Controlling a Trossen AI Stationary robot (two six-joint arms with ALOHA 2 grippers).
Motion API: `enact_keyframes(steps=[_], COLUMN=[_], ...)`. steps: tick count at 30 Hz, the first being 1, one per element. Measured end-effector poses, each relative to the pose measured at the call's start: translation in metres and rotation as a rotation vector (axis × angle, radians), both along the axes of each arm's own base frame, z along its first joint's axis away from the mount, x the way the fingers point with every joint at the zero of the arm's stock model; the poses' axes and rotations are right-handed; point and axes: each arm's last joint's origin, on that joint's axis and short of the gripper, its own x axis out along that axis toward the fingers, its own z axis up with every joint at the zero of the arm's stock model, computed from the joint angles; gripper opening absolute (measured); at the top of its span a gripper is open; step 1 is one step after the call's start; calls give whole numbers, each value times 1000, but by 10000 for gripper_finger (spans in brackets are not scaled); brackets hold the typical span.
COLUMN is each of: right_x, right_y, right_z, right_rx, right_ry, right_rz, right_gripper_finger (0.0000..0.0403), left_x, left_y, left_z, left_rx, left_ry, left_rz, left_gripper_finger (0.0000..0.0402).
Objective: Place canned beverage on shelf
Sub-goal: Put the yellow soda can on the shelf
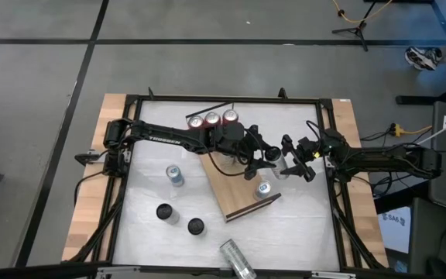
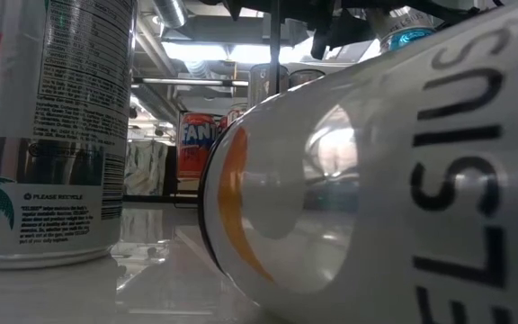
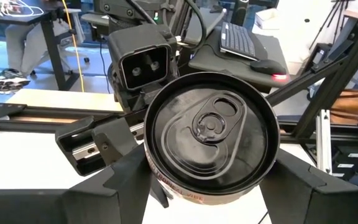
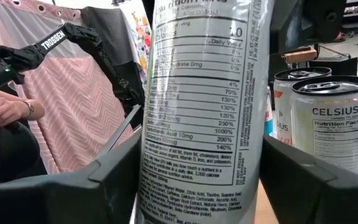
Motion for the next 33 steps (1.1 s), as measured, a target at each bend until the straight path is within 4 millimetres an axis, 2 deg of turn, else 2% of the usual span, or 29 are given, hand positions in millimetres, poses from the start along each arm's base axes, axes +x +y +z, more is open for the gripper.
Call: enact_keyframes(steps=[7, 12, 19, 26, 33], right_x=[0, 0, 0, -3, -4], right_y=[0, 0, 0, 1, -2], right_z=[0, 0, 1, 7, 12], right_rx=[2, 1, -3, -21, -6], right_ry=[0, -1, -7, -60, -102], right_rz=[-3, -3, -2, -14, -166], right_gripper_finger=[356, 391, 399, 399, 399], left_x=[0, 0, -7, -19, -25], left_y=[-1, -1, 0, -8, -18], left_z=[0, 0, 11, 24, 27], left_rx=[0, -4, -22, 4, -8], left_ry=[5, 4, 7, 29, 69], left_rz=[-10, -5, 43, 121, 166], left_gripper_finger=[232, 232, 232, 232, 232])
